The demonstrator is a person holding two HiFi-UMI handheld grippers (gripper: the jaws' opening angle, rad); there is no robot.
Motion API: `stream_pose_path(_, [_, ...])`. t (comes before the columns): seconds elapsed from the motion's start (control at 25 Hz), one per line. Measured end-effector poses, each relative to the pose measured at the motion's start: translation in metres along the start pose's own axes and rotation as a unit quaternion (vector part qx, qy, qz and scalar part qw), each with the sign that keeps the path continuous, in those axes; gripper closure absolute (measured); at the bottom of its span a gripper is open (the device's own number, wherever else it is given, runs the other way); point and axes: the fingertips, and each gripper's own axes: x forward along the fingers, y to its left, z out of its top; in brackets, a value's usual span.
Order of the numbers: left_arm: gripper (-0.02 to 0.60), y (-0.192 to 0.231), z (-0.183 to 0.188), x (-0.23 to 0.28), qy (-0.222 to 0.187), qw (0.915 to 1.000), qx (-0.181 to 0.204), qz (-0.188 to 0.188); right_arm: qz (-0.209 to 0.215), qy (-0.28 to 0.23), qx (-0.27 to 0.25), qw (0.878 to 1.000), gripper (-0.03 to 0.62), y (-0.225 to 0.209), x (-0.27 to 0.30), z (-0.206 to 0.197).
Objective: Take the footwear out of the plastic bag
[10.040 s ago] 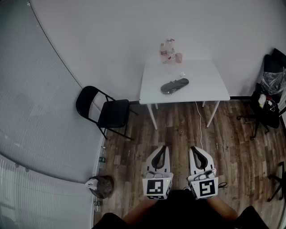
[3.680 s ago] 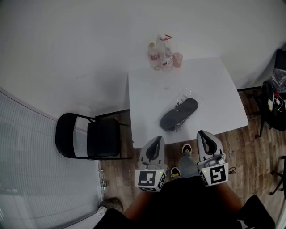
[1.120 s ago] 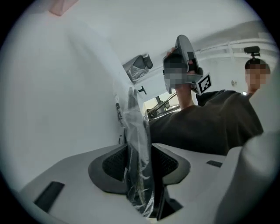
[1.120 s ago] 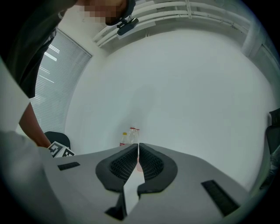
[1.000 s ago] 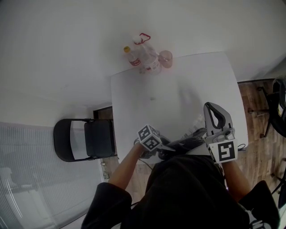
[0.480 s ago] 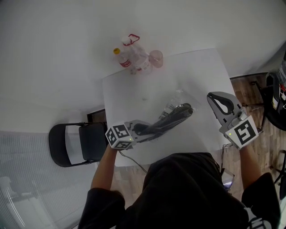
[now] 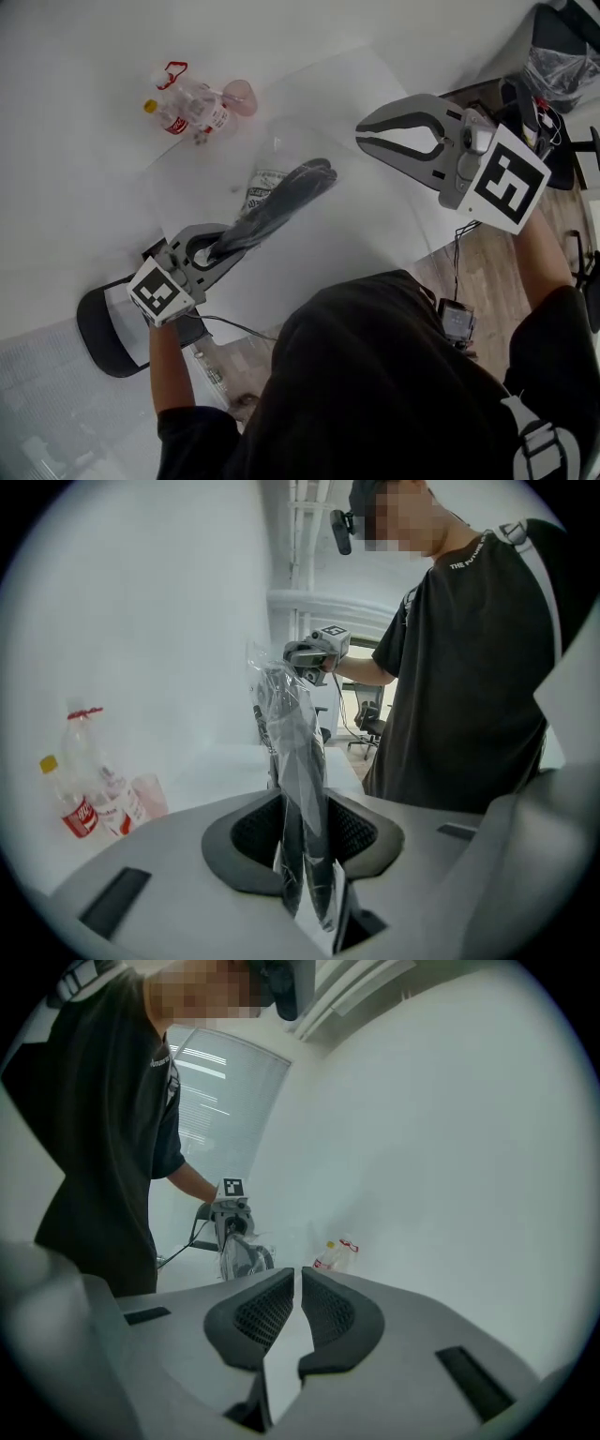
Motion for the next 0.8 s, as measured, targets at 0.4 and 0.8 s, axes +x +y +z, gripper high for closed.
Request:
stream_pose_path(0.4, [0.457, -0.003, 0.022, -0.002, 0.005, 0.9980, 0.063, 0.000, 0.059, 0.043, -0.083, 0.994, 0.566, 0.010, 0.004, 0.015])
stream_pose_path(0.8, [0.457, -0.004, 0.029, -0.001, 0.007, 0.9973, 0.072, 0.012, 0.059, 0.094, -0.196, 0.974, 0.468, 0.022, 0.015, 0.004])
